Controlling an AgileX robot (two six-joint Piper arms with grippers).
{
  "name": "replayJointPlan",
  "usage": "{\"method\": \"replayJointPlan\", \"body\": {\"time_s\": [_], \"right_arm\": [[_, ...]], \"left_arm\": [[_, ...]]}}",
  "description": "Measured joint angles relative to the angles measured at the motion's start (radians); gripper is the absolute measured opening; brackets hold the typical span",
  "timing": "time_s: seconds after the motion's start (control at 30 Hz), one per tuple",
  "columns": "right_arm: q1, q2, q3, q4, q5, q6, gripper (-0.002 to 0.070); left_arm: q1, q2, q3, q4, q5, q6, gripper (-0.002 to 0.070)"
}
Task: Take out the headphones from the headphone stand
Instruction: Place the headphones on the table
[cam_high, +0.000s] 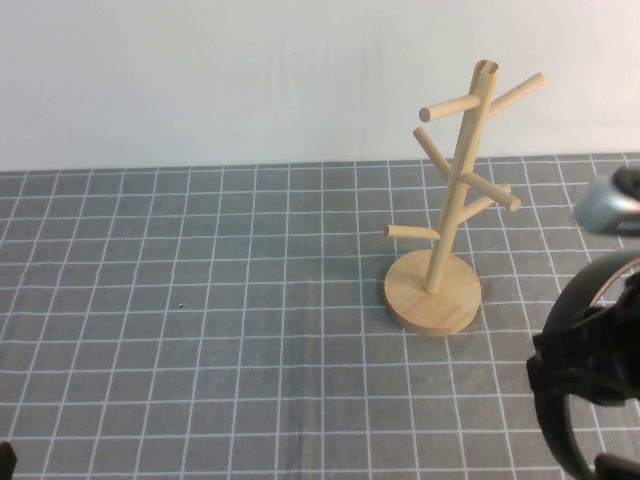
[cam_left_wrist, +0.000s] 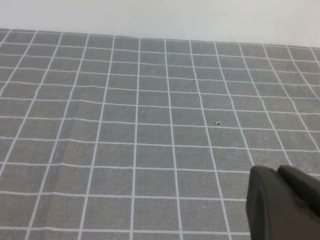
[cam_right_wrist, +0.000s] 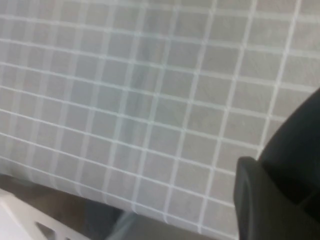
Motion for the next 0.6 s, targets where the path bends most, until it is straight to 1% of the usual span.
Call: {"method": "replayJointPlan", "body": {"time_s": [0.2,0.33,0.5,0.6], "right_arm": [[0.002,0.119,0.040,0.010,-0.042,-0.006,0.0067],[0.047,0.205,0.040,0.012,-0.096,-0.017,0.0067],[0.121,0.344,0.040,0.040,-0.234,-0.028,0.0067],[0.132,0.423,0.038,0.086,-0.317,-0.050,0.0067]], "left_arm": [[0.000,0.000,0.000,0.000,0.000,0.000,-0.0004],[0.000,0.000,0.000,0.000,0.000,0.000,-0.0004],[0.000,0.000,0.000,0.000,0.000,0.000,-0.0004],[0.000,0.000,0.000,0.000,0.000,0.000,-0.0004]]}}
